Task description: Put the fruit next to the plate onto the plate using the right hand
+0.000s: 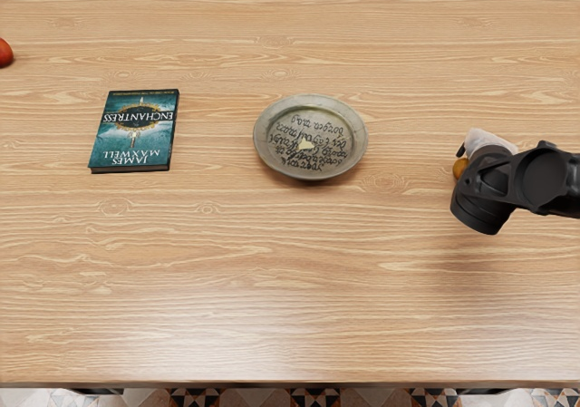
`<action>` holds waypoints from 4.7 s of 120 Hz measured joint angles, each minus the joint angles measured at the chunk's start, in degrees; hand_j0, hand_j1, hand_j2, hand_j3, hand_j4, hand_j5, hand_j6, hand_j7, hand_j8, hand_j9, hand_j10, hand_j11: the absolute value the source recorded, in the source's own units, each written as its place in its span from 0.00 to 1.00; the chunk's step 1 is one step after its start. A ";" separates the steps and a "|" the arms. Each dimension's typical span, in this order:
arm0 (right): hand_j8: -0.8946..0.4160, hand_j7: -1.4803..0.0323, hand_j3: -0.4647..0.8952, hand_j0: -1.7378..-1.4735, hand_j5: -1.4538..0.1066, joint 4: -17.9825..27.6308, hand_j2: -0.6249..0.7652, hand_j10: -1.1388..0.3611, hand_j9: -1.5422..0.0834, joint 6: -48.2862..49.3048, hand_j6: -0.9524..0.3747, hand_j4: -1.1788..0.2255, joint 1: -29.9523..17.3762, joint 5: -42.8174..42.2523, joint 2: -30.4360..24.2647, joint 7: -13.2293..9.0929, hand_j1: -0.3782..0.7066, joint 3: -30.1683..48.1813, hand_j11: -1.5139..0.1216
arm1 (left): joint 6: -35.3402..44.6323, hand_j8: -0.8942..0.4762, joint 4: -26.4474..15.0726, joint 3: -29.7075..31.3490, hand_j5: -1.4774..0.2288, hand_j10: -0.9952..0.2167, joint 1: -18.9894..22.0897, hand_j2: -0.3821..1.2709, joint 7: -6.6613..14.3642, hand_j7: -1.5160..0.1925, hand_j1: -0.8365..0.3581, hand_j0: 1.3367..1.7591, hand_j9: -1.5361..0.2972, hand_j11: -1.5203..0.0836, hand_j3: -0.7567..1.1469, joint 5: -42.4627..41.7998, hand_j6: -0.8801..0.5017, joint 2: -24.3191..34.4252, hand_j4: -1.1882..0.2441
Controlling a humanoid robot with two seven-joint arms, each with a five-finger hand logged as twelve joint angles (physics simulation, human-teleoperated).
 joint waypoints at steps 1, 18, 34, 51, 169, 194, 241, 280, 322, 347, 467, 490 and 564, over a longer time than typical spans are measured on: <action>0.35 0.60 0.34 0.30 0.57 -0.01 0.38 0.47 0.60 0.00 0.40 0.53 -0.01 -0.01 0.00 0.00 0.55 0.00 0.58 | 0.00 0.65 0.00 -0.01 0.87 0.82 0.00 0.23 0.00 0.89 0.99 0.76 0.84 0.95 0.40 0.00 0.64 0.00 0.83; 0.34 0.59 0.34 0.30 0.56 -0.14 0.41 0.46 0.59 0.03 0.42 0.52 -0.13 -0.08 0.08 -0.05 0.59 0.03 0.57 | 0.00 0.65 0.00 0.00 0.87 0.82 0.00 0.23 0.00 0.89 0.99 0.76 0.84 0.95 0.40 0.00 0.64 0.00 0.83; 0.33 0.58 0.34 0.30 0.54 -0.17 0.43 0.45 0.58 0.06 0.44 0.51 -0.14 -0.12 0.10 -0.07 0.62 0.04 0.56 | 0.00 0.65 0.00 -0.02 0.87 0.82 0.00 0.23 0.00 0.89 0.99 0.76 0.84 0.95 0.40 0.00 0.64 0.00 0.83; 0.32 0.57 0.34 0.30 0.53 -0.38 0.45 0.44 0.57 0.07 0.44 0.50 -0.14 -0.12 0.11 -0.03 0.62 0.05 0.55 | 0.00 0.65 0.00 -0.01 0.87 0.82 0.00 0.23 0.00 0.89 0.99 0.76 0.84 0.95 0.40 0.00 0.64 0.00 0.83; 0.27 0.48 0.34 0.31 0.46 -2.64 0.64 0.37 0.49 -0.09 0.36 0.42 -0.64 0.34 1.18 -0.03 0.67 -0.01 0.47 | 0.00 0.65 0.00 -0.01 0.87 0.82 -0.18 0.23 0.00 0.89 0.99 0.76 0.84 0.95 0.40 -0.01 0.64 0.00 0.83; 0.25 0.44 0.34 0.31 0.42 -2.55 0.70 0.33 0.45 -0.04 0.33 0.38 -0.51 0.21 1.29 0.00 0.66 0.02 0.43 | 0.00 0.65 0.00 0.00 0.87 0.82 -0.18 0.23 0.00 0.89 0.99 0.76 0.84 0.95 0.40 0.00 0.64 0.00 0.83; 0.25 0.41 0.34 0.30 0.38 -0.21 0.72 0.32 0.42 0.08 0.34 0.37 1.33 0.34 -0.05 -0.02 0.65 2.56 0.40 | 0.00 0.65 0.00 -0.01 0.87 0.82 -0.18 0.23 0.00 0.89 0.99 0.76 0.84 0.95 0.40 0.00 0.64 0.00 0.83; 0.26 0.37 0.34 0.30 0.34 4.31 0.76 0.29 0.38 0.69 0.33 0.34 3.23 0.24 -3.75 -0.02 0.66 6.90 0.36 | 0.00 0.65 0.00 -0.08 0.87 0.82 0.26 0.23 0.00 0.89 0.99 0.76 0.84 0.95 0.40 0.00 0.64 0.00 0.83; 0.26 0.29 0.34 0.30 0.25 8.49 0.87 0.24 0.30 3.68 0.32 0.28 5.92 0.45 -7.24 -0.05 0.69 10.90 0.28 | 0.00 0.65 0.00 -0.08 0.87 0.82 0.35 0.23 0.00 0.89 0.99 0.76 0.84 0.95 0.40 0.00 0.64 0.00 0.83; 0.28 0.28 0.34 0.30 0.23 10.60 0.86 0.22 0.28 4.65 0.34 0.27 8.23 2.08 -8.15 -0.06 0.69 11.59 0.26 | 0.00 0.65 0.00 -0.08 0.87 0.82 0.35 0.23 0.00 0.89 0.99 0.76 0.84 0.95 0.40 0.01 0.64 0.00 0.83; 0.32 0.27 0.34 0.30 0.21 -2.58 0.86 0.22 0.26 14.19 0.36 0.27 16.91 18.51 6.13 0.00 0.70 16.21 0.24 | 0.00 0.65 0.00 -0.08 0.87 0.82 0.35 0.23 0.00 0.89 0.99 0.76 0.84 0.95 0.40 0.00 0.64 0.00 0.83; 0.32 0.27 0.34 0.30 0.21 -10.72 0.88 0.22 0.26 18.41 0.36 0.27 17.53 21.62 12.05 -0.01 0.72 16.17 0.24 | 0.00 0.65 0.00 -0.08 0.87 0.82 0.35 0.23 0.00 0.89 0.99 0.76 0.84 0.95 0.40 0.00 0.64 0.00 0.83; 0.56 0.78 0.34 0.30 0.73 -18.71 0.56 0.61 0.76 22.68 0.60 0.68 19.60 23.61 16.35 0.04 0.23 15.60 0.73 | 0.00 0.65 0.00 -0.09 0.87 0.82 0.44 0.23 0.00 0.89 0.99 0.76 0.84 0.95 0.40 0.00 0.64 0.00 0.83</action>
